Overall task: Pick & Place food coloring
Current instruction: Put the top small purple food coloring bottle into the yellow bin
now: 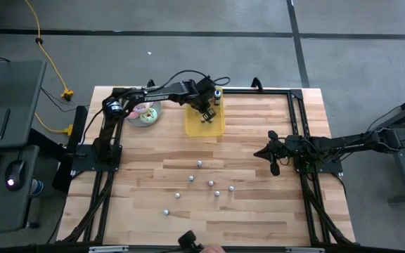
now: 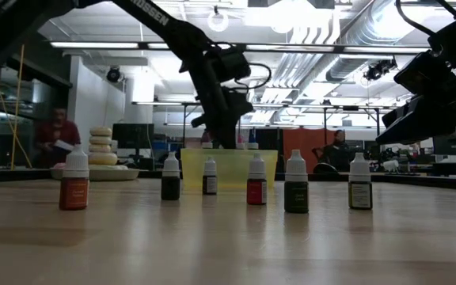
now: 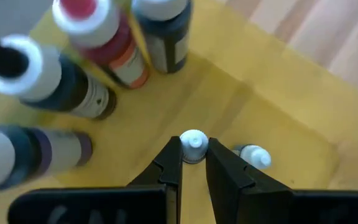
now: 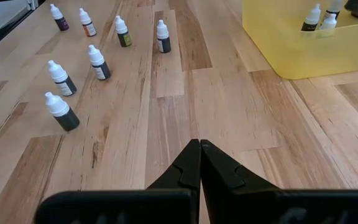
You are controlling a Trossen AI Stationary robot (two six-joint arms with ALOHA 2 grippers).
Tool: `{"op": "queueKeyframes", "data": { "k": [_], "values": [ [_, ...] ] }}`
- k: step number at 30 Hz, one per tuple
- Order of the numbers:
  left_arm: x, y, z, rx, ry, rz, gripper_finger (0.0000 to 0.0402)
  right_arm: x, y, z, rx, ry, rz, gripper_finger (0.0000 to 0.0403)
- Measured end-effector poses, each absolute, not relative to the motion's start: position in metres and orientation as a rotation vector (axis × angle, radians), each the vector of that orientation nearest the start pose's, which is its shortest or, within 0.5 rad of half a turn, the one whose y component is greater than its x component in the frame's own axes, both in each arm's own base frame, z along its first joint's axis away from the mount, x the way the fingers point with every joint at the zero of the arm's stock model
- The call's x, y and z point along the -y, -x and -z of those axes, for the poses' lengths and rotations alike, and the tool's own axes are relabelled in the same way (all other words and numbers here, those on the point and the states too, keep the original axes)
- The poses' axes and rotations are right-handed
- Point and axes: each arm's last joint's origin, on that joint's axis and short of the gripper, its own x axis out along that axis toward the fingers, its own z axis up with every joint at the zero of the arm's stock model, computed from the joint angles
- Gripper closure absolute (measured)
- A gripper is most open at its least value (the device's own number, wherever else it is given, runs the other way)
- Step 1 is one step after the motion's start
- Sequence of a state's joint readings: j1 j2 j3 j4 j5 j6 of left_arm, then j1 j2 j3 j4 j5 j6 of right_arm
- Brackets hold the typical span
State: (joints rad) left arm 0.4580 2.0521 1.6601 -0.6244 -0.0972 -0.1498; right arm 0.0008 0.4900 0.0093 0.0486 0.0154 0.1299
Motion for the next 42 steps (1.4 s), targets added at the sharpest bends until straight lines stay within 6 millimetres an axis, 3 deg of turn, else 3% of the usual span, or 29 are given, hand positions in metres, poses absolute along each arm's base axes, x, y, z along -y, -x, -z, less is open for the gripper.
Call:
{"op": "queueKeyframes", "data": {
  "k": [15, 29, 36, 42],
  "values": [
    [-0.200, -0.397, -0.210, -0.875, 0.455, -0.860, 0.0362, 0.000, -0.120, -0.127, -0.430, -0.124, 0.042, 0.0402],
    [-0.181, -0.401, -0.179, -0.766, 0.506, -0.909, 0.0362, 0.000, -0.120, -0.127, -0.430, -0.124, 0.042, 0.0402],
    [-0.178, -0.401, -0.174, -0.735, 0.513, -0.931, 0.0359, 0.000, -0.120, -0.127, -0.430, -0.124, 0.043, 0.0402],
    [-0.176, -0.403, -0.174, -0.730, 0.518, -0.928, 0.0330, 0.000, -0.120, -0.127, -0.430, -0.124, 0.042, 0.0402]
  ]
}}
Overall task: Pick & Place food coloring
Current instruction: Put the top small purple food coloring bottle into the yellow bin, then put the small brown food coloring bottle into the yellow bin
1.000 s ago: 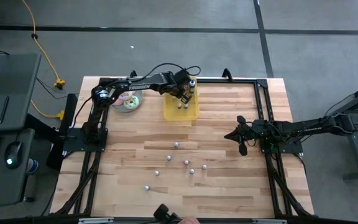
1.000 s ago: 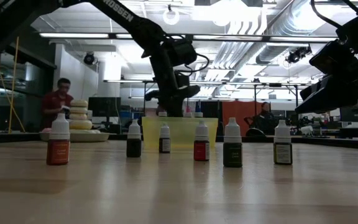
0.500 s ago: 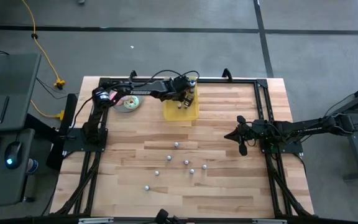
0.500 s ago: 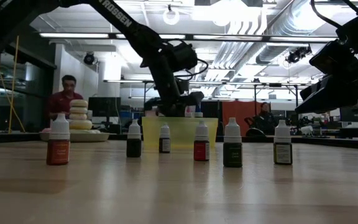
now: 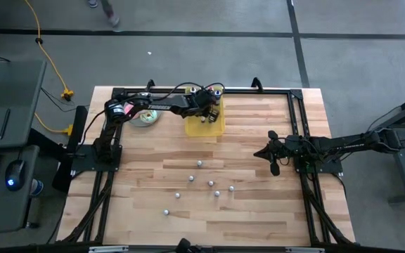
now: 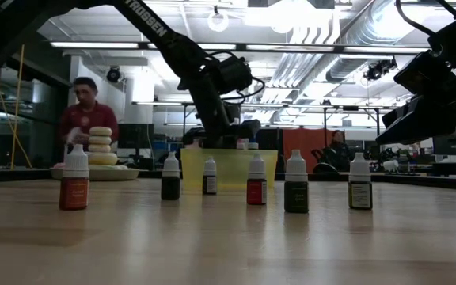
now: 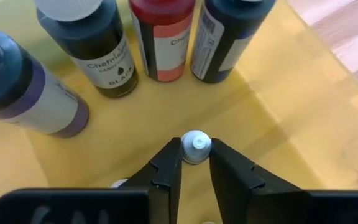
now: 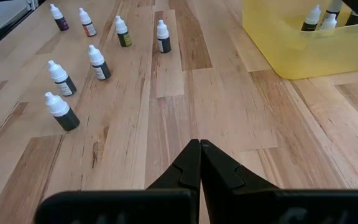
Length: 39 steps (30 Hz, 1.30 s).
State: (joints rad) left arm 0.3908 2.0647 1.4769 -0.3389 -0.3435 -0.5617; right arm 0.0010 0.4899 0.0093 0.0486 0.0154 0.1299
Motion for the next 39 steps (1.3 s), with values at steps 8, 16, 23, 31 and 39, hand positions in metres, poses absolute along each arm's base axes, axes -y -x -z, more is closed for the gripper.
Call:
{"op": "queueKeyframes", "data": {
  "k": [8, 16, 23, 31, 39],
  "values": [
    [-0.176, -0.403, -0.174, -0.735, 0.527, -0.911, 0.0295, 0.000, -0.120, -0.127, -0.430, -0.124, 0.042, 0.0402],
    [-0.177, -0.404, -0.180, -0.754, 0.463, -0.878, 0.0284, 0.000, -0.120, -0.127, -0.430, -0.124, 0.042, 0.0402],
    [-0.178, -0.407, -0.219, -0.688, 0.389, -0.835, 0.0283, 0.000, -0.120, -0.127, -0.431, -0.124, 0.042, 0.0402],
    [-0.170, -0.394, -0.269, -0.593, 0.357, -0.802, 0.0283, 0.000, -0.120, -0.127, -0.430, -0.124, 0.043, 0.0402],
    [-0.139, -0.367, -0.309, -0.676, 0.321, -0.682, 0.0283, 0.000, -0.120, -0.127, -0.431, -0.124, 0.042, 0.0402]
  ]
}}
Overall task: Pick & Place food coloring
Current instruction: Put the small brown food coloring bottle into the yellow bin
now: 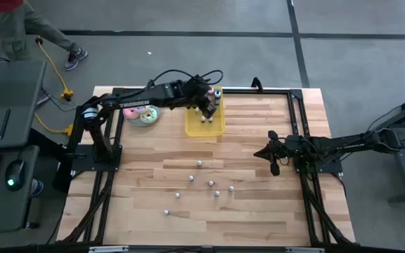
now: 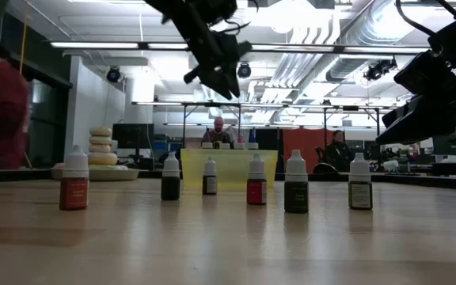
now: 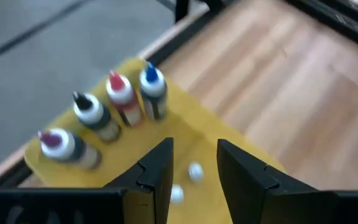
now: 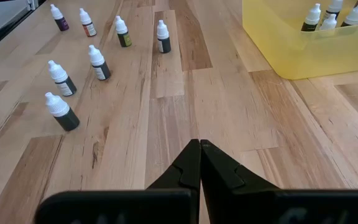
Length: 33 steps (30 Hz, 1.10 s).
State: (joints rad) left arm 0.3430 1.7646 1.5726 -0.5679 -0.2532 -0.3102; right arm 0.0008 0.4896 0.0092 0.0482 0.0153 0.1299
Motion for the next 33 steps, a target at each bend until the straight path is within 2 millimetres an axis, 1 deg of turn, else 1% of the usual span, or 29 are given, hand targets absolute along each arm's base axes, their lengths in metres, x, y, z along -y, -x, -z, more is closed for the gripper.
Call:
{"op": "queueKeyframes", "data": {
  "k": [4, 12, 15, 17, 19, 22, 26, 30, 33],
  "values": [
    [-0.125, -0.352, -0.318, -0.775, 0.340, -0.569, 0.0284, 0.000, -0.120, -0.127, -0.430, -0.124, 0.042, 0.0402],
    [-0.096, -0.329, -0.325, -0.971, 0.310, -0.390, 0.0285, 0.000, -0.120, -0.127, -0.431, -0.124, 0.042, 0.0402],
    [-0.084, -0.327, -0.325, -1.008, 0.327, -0.320, 0.0285, 0.000, -0.120, -0.127, -0.431, -0.124, 0.042, 0.0402],
    [-0.077, -0.320, -0.326, -1.042, 0.341, -0.286, 0.0285, 0.000, -0.120, -0.127, -0.431, -0.124, 0.042, 0.0402],
    [-0.068, -0.316, -0.328, -1.021, 0.347, -0.274, 0.0285, 0.000, -0.120, -0.127, -0.431, -0.124, 0.042, 0.0402],
    [-0.058, -0.302, -0.321, -1.041, 0.359, -0.281, 0.0285, 0.000, -0.120, -0.127, -0.433, -0.124, 0.042, 0.0402],
    [-0.046, -0.284, -0.308, -1.001, 0.394, -0.286, 0.0285, 0.000, -0.120, -0.127, -0.430, -0.124, 0.042, 0.0402],
    [-0.035, -0.270, -0.289, -0.961, 0.435, -0.282, 0.0285, 0.000, -0.120, -0.127, -0.431, -0.124, 0.042, 0.0402],
    [-0.028, -0.264, -0.276, -0.910, 0.436, -0.254, 0.0285, 0.000, -0.120, -0.127, -0.431, -0.124, 0.043, 0.0402]
  ]
}}
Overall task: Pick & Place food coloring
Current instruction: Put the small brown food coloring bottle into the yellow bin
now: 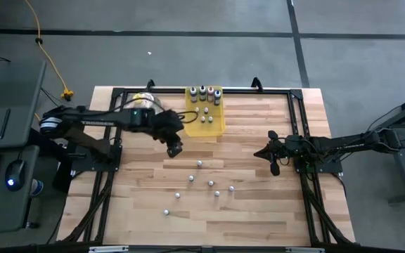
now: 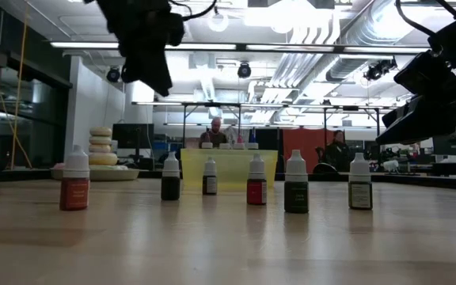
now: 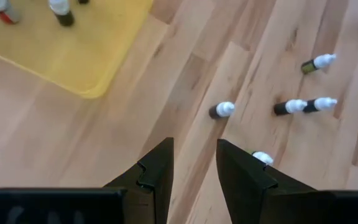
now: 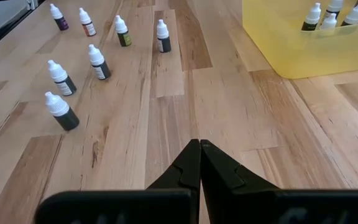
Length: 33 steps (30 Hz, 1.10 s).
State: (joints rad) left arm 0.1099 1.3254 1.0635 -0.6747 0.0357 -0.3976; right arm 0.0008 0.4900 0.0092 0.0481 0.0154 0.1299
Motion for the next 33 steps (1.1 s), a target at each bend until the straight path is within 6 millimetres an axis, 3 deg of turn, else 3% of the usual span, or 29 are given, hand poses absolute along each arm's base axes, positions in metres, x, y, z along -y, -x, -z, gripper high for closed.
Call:
{"op": "queueKeyframes", "data": {
  "k": [11, 17, 28, 33],
  "values": [
    [-0.013, -0.254, -0.224, -0.716, 0.385, -0.139, 0.0285, 0.000, -0.120, -0.127, -0.431, -0.124, 0.042, 0.0402],
    [-0.011, -0.253, -0.208, -0.620, 0.280, -0.065, 0.0285, 0.000, -0.120, -0.127, -0.431, -0.124, 0.042, 0.0402],
    [-0.009, -0.256, -0.193, -0.556, -0.197, 0.157, 0.0285, 0.000, -0.120, -0.127, -0.432, -0.124, 0.042, 0.0402],
    [-0.009, -0.265, -0.184, -0.535, -0.296, 0.199, 0.0285, 0.000, -0.120, -0.127, -0.432, -0.124, 0.042, 0.0402]
  ]
}}
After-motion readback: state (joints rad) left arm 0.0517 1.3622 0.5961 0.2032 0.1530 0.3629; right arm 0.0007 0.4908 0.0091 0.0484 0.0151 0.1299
